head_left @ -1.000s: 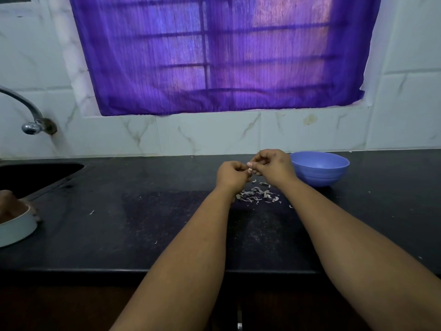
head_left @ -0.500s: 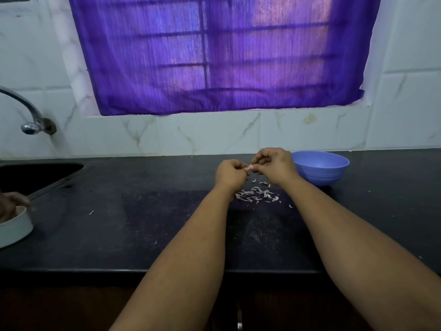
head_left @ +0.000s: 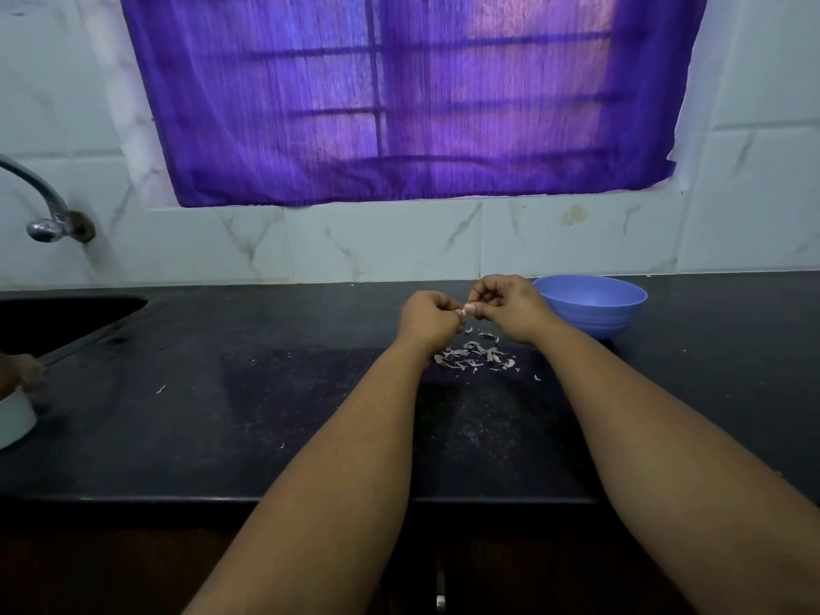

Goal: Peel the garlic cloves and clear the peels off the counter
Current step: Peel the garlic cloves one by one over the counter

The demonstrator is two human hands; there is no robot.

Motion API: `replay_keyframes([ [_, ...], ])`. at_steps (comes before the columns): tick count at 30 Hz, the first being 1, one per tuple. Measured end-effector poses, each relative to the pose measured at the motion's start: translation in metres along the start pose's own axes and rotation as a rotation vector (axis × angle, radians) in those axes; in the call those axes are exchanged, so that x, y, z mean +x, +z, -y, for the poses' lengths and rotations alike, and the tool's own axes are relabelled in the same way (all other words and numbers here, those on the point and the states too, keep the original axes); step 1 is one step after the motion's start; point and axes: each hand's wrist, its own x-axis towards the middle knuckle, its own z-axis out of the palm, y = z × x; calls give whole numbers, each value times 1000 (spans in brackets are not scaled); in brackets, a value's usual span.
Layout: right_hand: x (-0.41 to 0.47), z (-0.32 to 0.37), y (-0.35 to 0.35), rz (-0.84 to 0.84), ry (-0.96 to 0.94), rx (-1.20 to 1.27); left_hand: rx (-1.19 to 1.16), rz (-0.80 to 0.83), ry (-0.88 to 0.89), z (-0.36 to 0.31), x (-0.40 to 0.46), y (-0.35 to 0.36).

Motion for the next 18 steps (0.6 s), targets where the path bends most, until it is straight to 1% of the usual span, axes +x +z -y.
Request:
replay_keyframes([
  [5, 2, -3, 3, 11, -15, -3, -118, 8, -36, -2, -1, 2],
  [7, 3, -3, 5, 9, -20, -16, -198, 5, -95, -4, -2, 2],
  [12, 4, -1, 10, 24, -28, -46, -537, 41, -311, -10, -2, 1],
  [14, 3, -1, 11, 30, -32, -73, -598, 68, -394, -10, -3, 1],
  [18, 2, 0, 8, 35, -8, -67, -606, 142, -465, -12, -5, 1],
])
